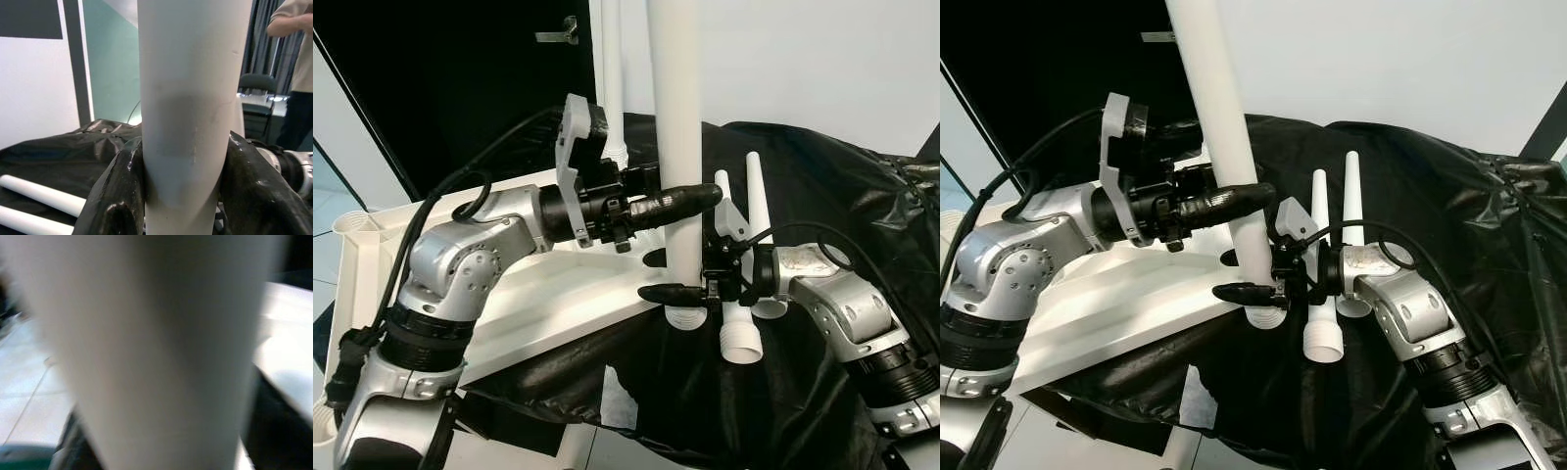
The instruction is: Building children table
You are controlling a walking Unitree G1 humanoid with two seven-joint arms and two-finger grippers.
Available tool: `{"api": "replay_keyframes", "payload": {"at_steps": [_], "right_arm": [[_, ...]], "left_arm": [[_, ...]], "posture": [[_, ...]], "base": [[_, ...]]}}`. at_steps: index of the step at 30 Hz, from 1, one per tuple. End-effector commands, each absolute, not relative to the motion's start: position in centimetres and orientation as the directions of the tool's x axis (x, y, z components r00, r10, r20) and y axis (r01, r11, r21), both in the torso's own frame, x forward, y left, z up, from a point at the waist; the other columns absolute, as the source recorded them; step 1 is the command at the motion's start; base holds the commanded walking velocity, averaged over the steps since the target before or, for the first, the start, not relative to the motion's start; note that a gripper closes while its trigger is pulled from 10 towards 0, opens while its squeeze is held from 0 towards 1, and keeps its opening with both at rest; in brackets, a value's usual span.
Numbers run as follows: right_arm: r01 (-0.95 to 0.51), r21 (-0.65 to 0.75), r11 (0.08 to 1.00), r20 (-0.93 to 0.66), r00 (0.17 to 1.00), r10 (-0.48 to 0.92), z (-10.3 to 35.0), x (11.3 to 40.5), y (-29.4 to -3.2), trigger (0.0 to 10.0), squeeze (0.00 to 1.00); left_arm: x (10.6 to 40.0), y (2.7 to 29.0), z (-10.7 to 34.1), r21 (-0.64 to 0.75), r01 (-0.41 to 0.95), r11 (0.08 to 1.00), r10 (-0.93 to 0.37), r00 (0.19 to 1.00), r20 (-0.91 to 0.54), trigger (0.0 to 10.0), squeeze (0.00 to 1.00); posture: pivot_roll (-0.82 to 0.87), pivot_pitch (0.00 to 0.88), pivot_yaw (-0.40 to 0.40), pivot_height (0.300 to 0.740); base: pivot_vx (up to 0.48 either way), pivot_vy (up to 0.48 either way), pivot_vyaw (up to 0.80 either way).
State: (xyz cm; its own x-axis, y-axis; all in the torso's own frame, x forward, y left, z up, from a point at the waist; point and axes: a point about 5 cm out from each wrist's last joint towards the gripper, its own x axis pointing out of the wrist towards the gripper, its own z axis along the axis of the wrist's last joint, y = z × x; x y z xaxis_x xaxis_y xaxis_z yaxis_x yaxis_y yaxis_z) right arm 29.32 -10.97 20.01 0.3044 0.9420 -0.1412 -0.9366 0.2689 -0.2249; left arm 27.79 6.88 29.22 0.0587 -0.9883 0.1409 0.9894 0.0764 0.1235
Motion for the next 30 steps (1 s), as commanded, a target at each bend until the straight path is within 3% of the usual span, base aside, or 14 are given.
{"api": "replay_keyframes", "payload": {"at_steps": [1, 3, 4, 5, 7, 10, 12, 14, 16, 22, 30], "right_arm": [[-0.914, -0.247, 0.321, -0.128, 0.359, 0.924, 20.4, 29.8, -11.2, 10.0, 1.0], [-0.893, -0.252, 0.374, -0.099, 0.408, 0.908, 20.5, 30.1, -11.0, 10.0, 1.0], [-0.893, -0.252, 0.374, -0.099, 0.408, 0.908, 20.5, 30.1, -11.0, 10.0, 1.0], [-0.88, -0.251, 0.402, -0.081, 0.433, 0.898, 20.5, 30.2, -10.9, 10.0, 0.0], [-0.834, -0.258, 0.488, -0.043, 0.515, 0.856, 20.3, 30.6, -10.5, 10.0, 0.0], [-0.798, -0.267, 0.54, -0.022, 0.566, 0.824, 20.2, 30.9, -10.2, 10.0, 0.0], [-0.731, -0.263, 0.63, 0.018, 0.649, 0.76, 20.0, 31.3, -9.6, 10.0, 0.0], [-0.709, -0.261, 0.655, 0.036, 0.671, 0.74, 20.0, 31.4, -9.3, 10.0, 0.0], [-0.625, -0.263, 0.735, 0.087, 0.743, 0.664, 19.8, 31.7, -8.3, 10.0, 0.0], [-0.552, -0.272, 0.789, 0.108, 0.797, 0.595, 19.6, 32.0, -7.7, 10.0, 0.0], [-0.346, -0.221, 0.912, 0.136, 0.915, 0.38, 19.1, 33.2, -7.0, 10.0, 0.0]], "left_arm": [[28.2, 6.5, 29.6, 0.157, 0.98, 0.125, -0.986, 0.104, 0.134, 10.0, 0.0], [28.9, 6.4, 29.8, 0.133, 0.97, 0.204, -0.971, 0.183, 0.152, 10.0, 0.0], [28.9, 6.4, 29.8, 0.133, 0.97, 0.204, -0.971, 0.183, 0.152, 10.0, 0.0], [29.2, 6.3, 29.9, 0.128, 0.962, 0.242, -0.963, 0.221, 0.156, 10.0, 0.0], [29.6, 6.2, 30.0, 0.119, 0.942, 0.315, -0.941, 0.294, 0.166, 10.0, 0.0], [30.0, 6.1, 30.0, 0.114, 0.924, 0.365, -0.925, 0.346, 0.158, 10.0, 0.0], [30.4, 5.8, 30.0, 0.111, 0.888, 0.447, -0.891, 0.43, 0.146, 10.0, 0.0], [30.6, 5.7, 30.0, 0.104, 0.877, 0.47, -0.879, 0.455, 0.14, 10.0, 0.0], [31.0, 5.1, 30.1, 0.078, 0.848, 0.524, -0.847, 0.509, 0.15, 10.0, 0.0], [31.0, 4.8, 30.4, 0.076, 0.827, 0.557, -0.824, 0.539, 0.175, 10.0, 0.0], [31.2, 4.3, 30.8, 0.063, 0.767, 0.639, -0.761, 0.617, 0.2, 10.0, 0.0]], "posture": [[0.02, 0.0, -0.01, 0.74], [0.02, 0.0, -0.007, 0.74], [0.02, 0.0, -0.007, 0.74], [0.01, 0.0, -0.005, 0.74], [0.01, 0.0, -0.003, 0.74], [0.01, 0.0, 0.0, 0.74], [0.01, 0.0, 0.005, 0.74], [0.01, 0.0, 0.005, 0.74], [0.01, 0.0, 0.008, 0.74], [0.02, 0.0, 0.013, 0.74], [0.02, 0.0, 0.021, 0.74]], "base": [[0.0, 0.0, 0.0], [0.0, 0.0, 0.0], [0.0, 0.0, 0.0], [0.0, 0.0, 0.0], [0.0, 0.0, 0.0], [0.0, 0.0, 0.0], [0.0, 0.0, 0.0], [0.0, 0.0, 0.0], [0.0, 0.0, 0.0], [0.0, 0.0, 0.0], [0.0, 0.0, 0.0]]}}
